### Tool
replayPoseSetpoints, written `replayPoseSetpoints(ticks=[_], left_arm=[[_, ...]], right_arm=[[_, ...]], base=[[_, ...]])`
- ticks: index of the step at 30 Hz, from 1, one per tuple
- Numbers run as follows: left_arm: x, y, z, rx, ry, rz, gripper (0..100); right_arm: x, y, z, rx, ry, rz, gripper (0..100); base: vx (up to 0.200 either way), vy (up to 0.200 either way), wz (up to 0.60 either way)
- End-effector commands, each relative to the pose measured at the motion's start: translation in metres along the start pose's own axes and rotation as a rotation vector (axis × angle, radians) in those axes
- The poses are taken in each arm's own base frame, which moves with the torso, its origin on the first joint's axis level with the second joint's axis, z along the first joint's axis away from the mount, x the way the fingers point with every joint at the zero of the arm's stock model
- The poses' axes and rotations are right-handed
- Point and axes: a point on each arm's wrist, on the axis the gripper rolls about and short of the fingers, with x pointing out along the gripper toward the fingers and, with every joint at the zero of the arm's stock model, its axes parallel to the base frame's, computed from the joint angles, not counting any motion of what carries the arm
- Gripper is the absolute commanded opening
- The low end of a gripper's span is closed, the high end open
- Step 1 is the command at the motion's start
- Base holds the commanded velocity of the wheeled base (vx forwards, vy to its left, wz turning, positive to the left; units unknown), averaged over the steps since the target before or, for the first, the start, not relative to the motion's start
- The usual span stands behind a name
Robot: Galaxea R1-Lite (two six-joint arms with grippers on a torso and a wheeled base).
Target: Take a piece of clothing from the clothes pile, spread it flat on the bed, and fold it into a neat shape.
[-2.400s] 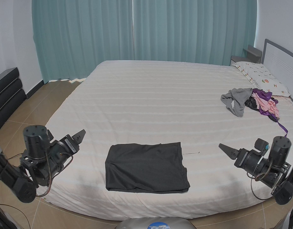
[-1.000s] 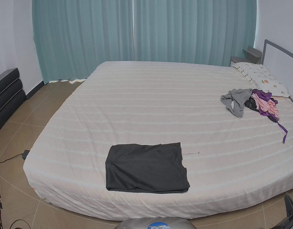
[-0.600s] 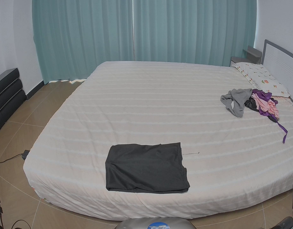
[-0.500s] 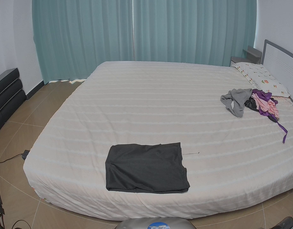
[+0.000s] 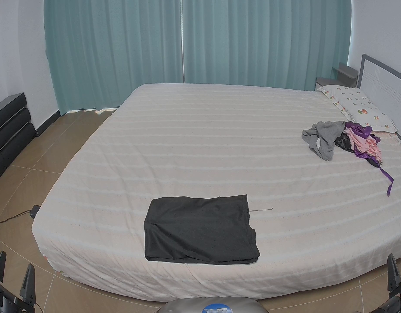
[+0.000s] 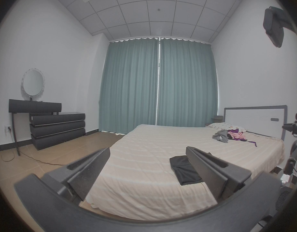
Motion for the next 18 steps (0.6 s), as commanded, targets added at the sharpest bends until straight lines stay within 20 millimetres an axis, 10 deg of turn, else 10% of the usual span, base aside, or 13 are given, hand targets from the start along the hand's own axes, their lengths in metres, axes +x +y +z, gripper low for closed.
replayPoseSetpoints(ticks=[1,18], left_arm=[[0.001,-0.0007,-0.0046,0.002,0.013,-0.039,100],[0.0006,-0.0005,-0.0111,0.058,0.073,-0.045,100]], right_arm=[[0.0001,0.0008,-0.0063,0.037,0.021,0.017,100],[-0.002,0.0,-0.0071,0.043,0.086,-0.019,100]], base=[[0.0,0.0,0.0],[0.0,0.0,0.0]])
